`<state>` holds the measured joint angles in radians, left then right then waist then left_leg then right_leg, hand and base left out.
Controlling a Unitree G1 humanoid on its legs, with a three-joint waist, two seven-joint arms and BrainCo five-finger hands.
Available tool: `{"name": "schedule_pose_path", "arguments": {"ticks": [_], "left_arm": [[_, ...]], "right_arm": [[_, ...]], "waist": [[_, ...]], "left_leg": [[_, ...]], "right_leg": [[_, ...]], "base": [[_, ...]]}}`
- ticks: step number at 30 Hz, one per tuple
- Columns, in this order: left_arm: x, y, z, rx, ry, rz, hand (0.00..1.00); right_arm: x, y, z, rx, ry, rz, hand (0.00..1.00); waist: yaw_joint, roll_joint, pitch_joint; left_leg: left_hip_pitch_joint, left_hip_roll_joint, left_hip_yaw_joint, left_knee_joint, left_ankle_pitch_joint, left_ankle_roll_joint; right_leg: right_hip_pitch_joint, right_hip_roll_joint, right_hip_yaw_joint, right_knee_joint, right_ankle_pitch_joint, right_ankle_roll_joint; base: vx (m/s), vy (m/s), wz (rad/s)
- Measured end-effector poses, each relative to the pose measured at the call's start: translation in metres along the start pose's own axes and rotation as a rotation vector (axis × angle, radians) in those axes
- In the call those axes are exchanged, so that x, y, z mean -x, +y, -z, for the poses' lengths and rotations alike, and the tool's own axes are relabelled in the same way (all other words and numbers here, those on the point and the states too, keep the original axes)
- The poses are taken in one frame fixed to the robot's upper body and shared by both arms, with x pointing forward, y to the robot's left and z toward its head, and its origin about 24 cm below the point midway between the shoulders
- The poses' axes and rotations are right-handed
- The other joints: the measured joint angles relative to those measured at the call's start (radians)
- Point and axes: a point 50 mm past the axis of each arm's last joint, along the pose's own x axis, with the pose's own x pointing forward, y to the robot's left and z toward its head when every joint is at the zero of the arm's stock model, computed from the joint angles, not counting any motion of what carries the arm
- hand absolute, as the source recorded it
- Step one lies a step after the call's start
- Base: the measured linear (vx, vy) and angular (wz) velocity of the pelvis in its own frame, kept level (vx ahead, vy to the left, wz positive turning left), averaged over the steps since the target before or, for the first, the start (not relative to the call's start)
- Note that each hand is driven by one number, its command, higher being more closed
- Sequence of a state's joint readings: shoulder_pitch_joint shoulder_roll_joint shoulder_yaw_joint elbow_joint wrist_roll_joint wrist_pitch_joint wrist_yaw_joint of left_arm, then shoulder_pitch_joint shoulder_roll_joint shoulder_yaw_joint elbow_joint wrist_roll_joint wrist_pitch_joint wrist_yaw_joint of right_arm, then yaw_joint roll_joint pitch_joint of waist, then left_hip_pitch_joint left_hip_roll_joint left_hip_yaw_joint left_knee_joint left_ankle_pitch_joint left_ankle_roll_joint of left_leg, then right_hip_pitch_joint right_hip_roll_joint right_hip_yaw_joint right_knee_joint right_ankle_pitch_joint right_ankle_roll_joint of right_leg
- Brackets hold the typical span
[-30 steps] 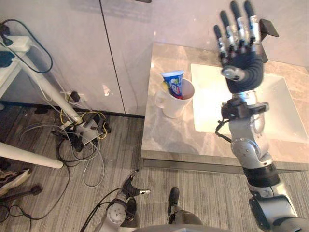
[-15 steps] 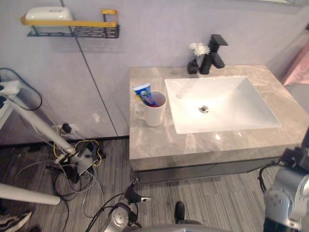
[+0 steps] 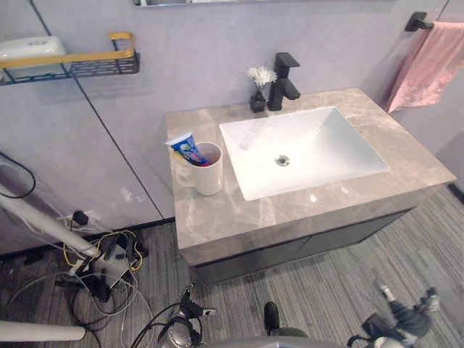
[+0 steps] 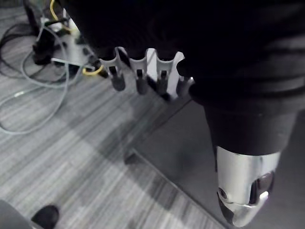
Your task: Organize washtable
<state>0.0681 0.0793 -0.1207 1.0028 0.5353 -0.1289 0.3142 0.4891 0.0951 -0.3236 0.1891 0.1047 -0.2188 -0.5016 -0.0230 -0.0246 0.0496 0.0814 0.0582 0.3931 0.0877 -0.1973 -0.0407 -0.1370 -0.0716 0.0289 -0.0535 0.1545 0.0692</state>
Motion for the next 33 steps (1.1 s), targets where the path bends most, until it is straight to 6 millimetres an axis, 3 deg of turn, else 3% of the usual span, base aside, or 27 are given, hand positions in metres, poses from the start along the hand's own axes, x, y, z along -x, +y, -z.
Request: {"name": "schedule_pose_path", "arguments": {"ticks": [3,7,9,13,17,19,22,24,27,31,33], "left_arm": [[-0.004,0.003,-0.002,0.007,0.016,-0.026,0.00],[-0.005,0.006,0.000,0.056,0.048,-0.044,0.00],[-0.005,0.012,0.006,0.174,0.104,-0.082,0.00],[-0.005,0.025,0.023,0.480,0.229,-0.176,0.00],[-0.003,0.038,0.039,0.906,0.334,-0.315,0.00],[-0.006,0.055,0.029,1.091,0.275,-0.402,0.00],[-0.004,0.109,-0.003,1.266,-0.010,-0.584,0.00],[0.011,0.159,-0.019,1.401,-0.237,-0.778,0.00],[0.035,0.203,-0.035,1.501,-0.466,-0.959,0.00],[0.063,0.227,-0.057,1.530,-0.689,-1.053,0.00],[0.085,0.234,-0.082,1.543,-0.873,-1.051,0.00]], "right_arm": [[0.005,0.002,0.051,0.170,0.213,-0.045,0.00],[0.007,-0.006,0.093,0.325,0.428,-0.075,0.00],[0.009,-0.019,0.111,0.340,0.560,-0.045,0.00],[0.021,-0.031,0.128,0.282,0.713,-0.030,0.00],[0.015,-0.025,0.124,0.225,0.710,-0.062,0.00],[0.011,-0.019,0.121,0.234,0.691,-0.095,0.00],[0.007,-0.011,0.117,0.260,0.662,-0.141,0.00],[0.004,-0.007,0.115,0.282,0.642,-0.180,0.00],[0.002,-0.006,0.113,0.313,0.627,-0.215,0.00],[0.002,-0.005,0.112,0.328,0.612,-0.246,0.00],[0.003,-0.007,0.114,0.331,0.617,-0.247,0.00]], "waist": [[0.002,0.005,0.022],[0.003,0.012,0.040],[0.005,0.019,0.044],[0.010,0.021,0.043],[0.020,0.023,0.043],[0.028,0.021,0.042],[0.034,0.020,0.040],[0.034,0.021,0.040],[0.032,0.024,0.039],[0.031,0.023,0.037],[0.033,0.019,0.033]], "left_leg": [[0.009,0.002,0.014,0.000,-0.002,-0.003],[0.010,0.002,0.010,-0.001,-0.003,-0.003],[0.011,0.002,-0.012,-0.003,-0.002,-0.003],[0.019,0.004,-0.057,-0.011,-0.002,-0.003],[0.037,0.004,-0.081,-0.016,0.000,-0.003],[0.037,0.003,-0.098,-0.015,0.001,-0.003],[0.035,0.003,-0.129,-0.014,0.006,-0.008],[0.035,0.003,-0.133,-0.014,0.008,-0.007],[0.035,0.001,-0.136,-0.013,0.010,-0.005],[0.034,0.000,-0.145,-0.013,0.015,-0.002],[0.029,0.000,-0.152,-0.011,0.018,-0.003]], "right_leg": [[0.002,0.005,0.016,0.001,0.000,0.000],[0.005,0.005,0.013,0.000,0.000,0.000],[0.017,0.000,-0.008,-0.010,-0.001,0.000],[0.057,-0.007,-0.055,-0.034,-0.007,0.002],[0.080,-0.008,-0.078,-0.037,-0.012,0.004],[0.083,-0.011,-0.098,-0.037,-0.013,0.003],[0.095,-0.015,-0.128,-0.037,-0.014,0.002],[0.099,-0.016,-0.134,-0.038,-0.014,0.002],[0.105,-0.019,-0.139,-0.039,-0.014,0.002],[0.108,-0.022,-0.150,-0.045,-0.014,0.001],[0.106,-0.023,-0.152,-0.044,-0.014,0.001]], "base": [[-0.01,-0.007,-0.15],[0.00,-0.001,0.00],[0.02,-0.007,0.22],[0.05,-0.002,0.36],[0.07,0.016,0.18],[0.05,0.002,0.23],[0.03,-0.007,0.28],[-0.01,-0.006,0.08],[-0.05,0.000,0.03],[-0.05,-0.010,0.07],[-0.02,-0.018,0.06]]}}
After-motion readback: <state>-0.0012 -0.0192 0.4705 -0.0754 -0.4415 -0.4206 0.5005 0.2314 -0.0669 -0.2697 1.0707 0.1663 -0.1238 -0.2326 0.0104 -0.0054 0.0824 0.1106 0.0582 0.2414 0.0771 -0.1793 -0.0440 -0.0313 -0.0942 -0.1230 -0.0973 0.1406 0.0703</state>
